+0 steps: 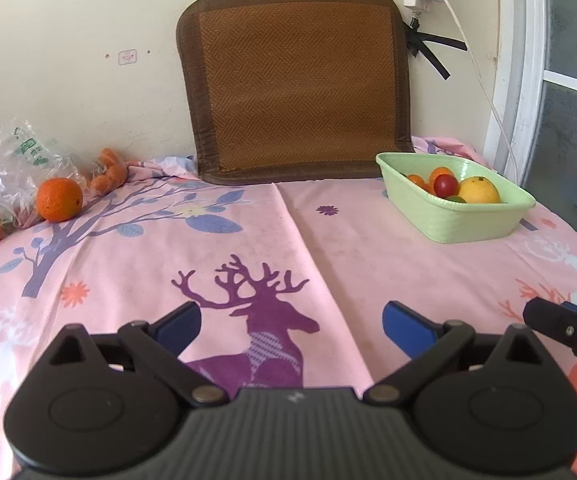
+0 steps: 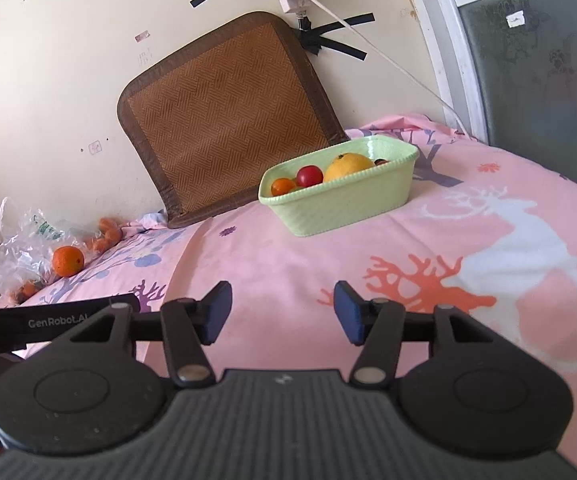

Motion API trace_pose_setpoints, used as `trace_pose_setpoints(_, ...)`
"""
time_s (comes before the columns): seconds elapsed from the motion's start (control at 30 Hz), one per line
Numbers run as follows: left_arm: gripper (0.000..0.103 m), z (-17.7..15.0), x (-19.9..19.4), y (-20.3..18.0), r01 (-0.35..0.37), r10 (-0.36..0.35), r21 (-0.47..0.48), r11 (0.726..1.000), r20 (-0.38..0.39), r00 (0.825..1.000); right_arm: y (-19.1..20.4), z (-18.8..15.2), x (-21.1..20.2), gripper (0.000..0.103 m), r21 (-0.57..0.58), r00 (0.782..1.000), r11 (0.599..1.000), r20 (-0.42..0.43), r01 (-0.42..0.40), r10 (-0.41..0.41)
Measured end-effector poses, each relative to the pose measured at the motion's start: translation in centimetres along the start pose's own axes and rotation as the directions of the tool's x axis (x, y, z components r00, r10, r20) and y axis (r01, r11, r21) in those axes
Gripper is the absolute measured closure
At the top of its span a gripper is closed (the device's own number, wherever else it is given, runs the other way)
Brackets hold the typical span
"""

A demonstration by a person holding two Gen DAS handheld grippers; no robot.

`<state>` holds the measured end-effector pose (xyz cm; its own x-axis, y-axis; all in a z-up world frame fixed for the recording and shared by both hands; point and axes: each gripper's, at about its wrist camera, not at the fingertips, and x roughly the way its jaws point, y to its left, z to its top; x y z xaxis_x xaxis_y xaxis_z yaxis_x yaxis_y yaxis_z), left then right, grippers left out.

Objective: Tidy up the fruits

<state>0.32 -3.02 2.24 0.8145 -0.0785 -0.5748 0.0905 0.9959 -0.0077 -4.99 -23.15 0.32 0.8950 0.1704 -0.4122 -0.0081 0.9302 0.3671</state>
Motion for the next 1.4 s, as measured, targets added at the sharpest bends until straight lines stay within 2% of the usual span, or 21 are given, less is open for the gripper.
trace_pose_setpoints(0.17,0.000,-0.3,-0.5,0.8,-0.019,0.019,-0.005,1.000,0.012,1.000,0.7,0.0,-0.2,0.043,-0.004,1.000,1.000,0.004,0.003,-0.003)
trace_pose_setpoints(0.4,0.000,-0.2,-1.6,0.1,-0.038,0.036,0.041,0.998,0.051,0.998,0.8,0.3,-0.2,0.035,0.011,1.000,1.000,0.017,0.013,-0.013)
trace_pose_setpoints(0.53,0.000,-0.1,-1.8,-0.8,-0.045,0.040,0.083,0.996,0.069,0.997,0.5,0.2,-0.2,0.035,0.021,1.000,1.000,0.016,0.021,-0.021)
trace_pose_setpoints(0.67,0.000,-0.3,-1.8,-1.6,-0.037,0.030,0.113,0.993,0.060,0.998,0.0,0.2,0.0,0.034,0.042,0.999,0.999,0.013,0.031,-0.032)
trace_pose_setpoints(0.83,0.000,-0.6,-1.9,-2.6,-0.076,0.064,0.160,0.984,0.076,0.995,-0.2,0.0,0.3,0.030,0.055,0.999,0.998,0.012,0.033,-0.034)
trace_pose_setpoints(1.4,0.000,-0.6,-1.4,-3.2,-0.058,0.051,0.168,0.984,0.043,0.998,-1.3,-0.1,0.3,0.029,0.086,0.999,0.996,0.009,0.038,-0.039)
